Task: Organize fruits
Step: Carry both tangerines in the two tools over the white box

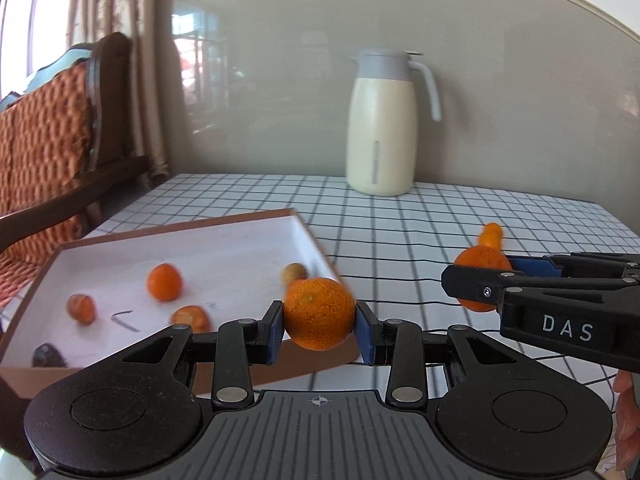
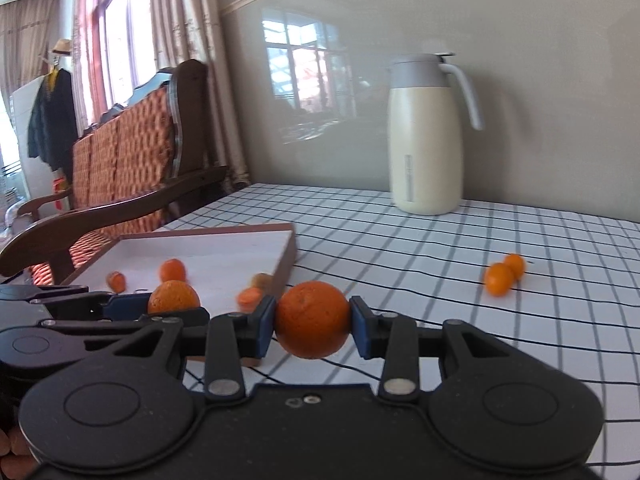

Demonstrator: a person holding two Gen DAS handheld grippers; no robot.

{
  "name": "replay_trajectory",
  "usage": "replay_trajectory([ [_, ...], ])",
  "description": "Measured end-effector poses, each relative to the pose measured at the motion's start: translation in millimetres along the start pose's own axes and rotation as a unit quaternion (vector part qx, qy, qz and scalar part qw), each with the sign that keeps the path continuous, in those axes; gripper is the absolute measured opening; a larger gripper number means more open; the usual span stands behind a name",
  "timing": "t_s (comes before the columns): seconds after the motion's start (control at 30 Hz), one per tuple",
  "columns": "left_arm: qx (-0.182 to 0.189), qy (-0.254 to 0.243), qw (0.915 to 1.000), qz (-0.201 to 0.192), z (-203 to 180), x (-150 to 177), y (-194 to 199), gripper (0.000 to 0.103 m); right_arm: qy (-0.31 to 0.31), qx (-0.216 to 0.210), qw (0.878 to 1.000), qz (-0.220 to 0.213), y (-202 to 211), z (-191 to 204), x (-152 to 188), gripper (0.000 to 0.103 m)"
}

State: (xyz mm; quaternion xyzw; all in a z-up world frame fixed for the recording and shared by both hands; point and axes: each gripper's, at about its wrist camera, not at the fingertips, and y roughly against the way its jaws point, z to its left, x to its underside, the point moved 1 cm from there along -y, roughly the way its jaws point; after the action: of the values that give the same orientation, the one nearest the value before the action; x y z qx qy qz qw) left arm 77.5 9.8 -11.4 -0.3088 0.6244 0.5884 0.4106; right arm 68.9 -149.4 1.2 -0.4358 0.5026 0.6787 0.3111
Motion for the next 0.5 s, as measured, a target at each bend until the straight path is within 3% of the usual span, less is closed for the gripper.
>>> replay_trajectory([
  [0.5,-0.047,0.037,0.9982,-0.004,46.3,8.8,6.5,0.038,0.014,-0.055,0.998,-0.013,-20.5,40.9,-5.1,0.031],
])
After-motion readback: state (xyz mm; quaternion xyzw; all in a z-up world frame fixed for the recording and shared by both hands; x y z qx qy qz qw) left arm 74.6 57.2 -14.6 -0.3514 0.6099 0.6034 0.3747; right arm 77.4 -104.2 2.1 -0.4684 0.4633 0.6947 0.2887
